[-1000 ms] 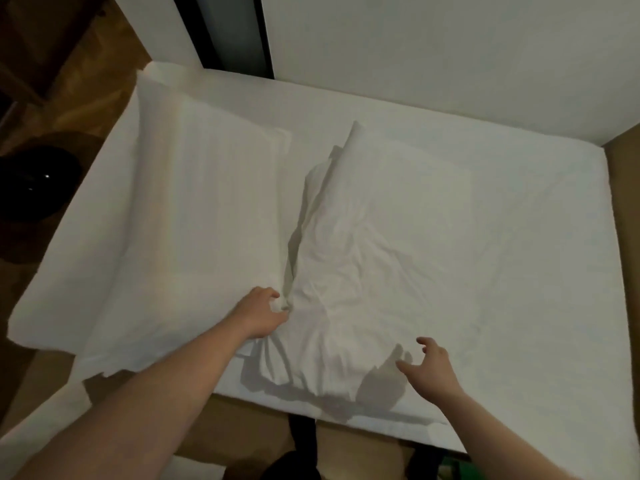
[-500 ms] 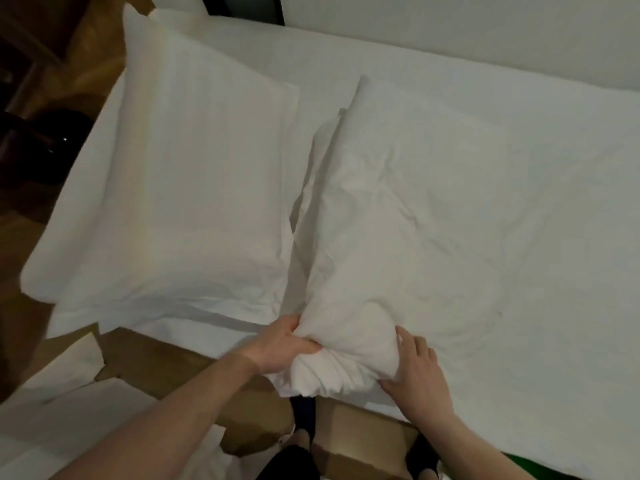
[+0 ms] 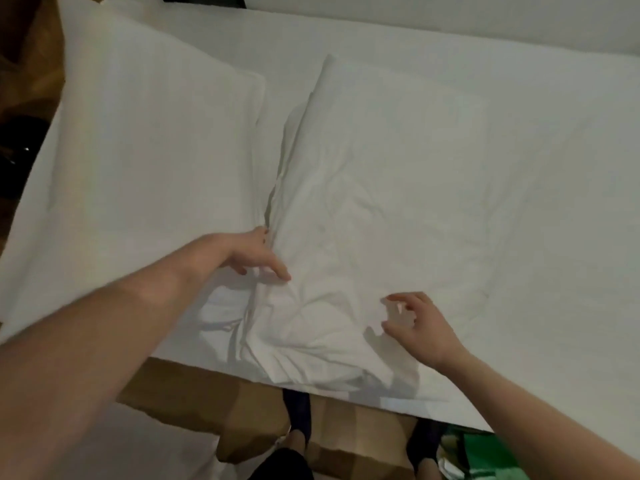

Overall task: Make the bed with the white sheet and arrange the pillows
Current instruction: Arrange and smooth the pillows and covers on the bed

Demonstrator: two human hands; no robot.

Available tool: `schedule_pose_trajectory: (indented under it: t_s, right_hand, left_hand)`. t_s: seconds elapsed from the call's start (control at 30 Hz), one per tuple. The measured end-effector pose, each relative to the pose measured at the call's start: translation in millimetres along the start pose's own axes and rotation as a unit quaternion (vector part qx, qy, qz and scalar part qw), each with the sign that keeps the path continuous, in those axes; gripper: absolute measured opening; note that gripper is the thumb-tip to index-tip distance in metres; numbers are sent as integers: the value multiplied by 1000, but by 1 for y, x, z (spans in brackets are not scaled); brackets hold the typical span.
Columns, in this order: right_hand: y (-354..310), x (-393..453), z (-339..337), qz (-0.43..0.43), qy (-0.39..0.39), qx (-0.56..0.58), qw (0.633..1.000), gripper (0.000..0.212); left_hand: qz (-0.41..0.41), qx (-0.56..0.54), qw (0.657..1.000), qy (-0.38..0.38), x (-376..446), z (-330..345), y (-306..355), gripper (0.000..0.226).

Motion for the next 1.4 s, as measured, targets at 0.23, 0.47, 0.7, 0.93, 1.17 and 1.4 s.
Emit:
schedule_pose_trajectory:
  t_s: [0.23,0.47,0.7,0.93,1.17,1.4]
  right_hand:
    - [110,40,-71,264,182,120,940,108]
    - [156,110,-77,258,154,292,908,138]
    - [166,159,-76,221,117,394,884,92]
    - [155,149,-83,231,52,484,842,64]
    - [121,89,-154,181,121,506,835,27]
    - [132,5,-283,151,181,460,856,27]
  left_hand:
    - [2,-163,974,157,59,-28,38,144]
    - [4,-189,955,230,138,-17,30,142]
    - [12,-206,947,248,188,-20,10,119]
    - [87,-188,938,279,145,-10,57,39]
    - [134,-203,910,336,63,-9,114,34]
    - [210,-246,886,332,-15,18,221,35]
Point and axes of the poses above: each hand's wrist, its own x-axis towards the middle knuckle, its own z-axis out of the palm, y = z × x, the point moved 5 cm from there along x, towards the middle knuckle, and after that the axes turned 5 degrees about z, right-handed, at the moved point
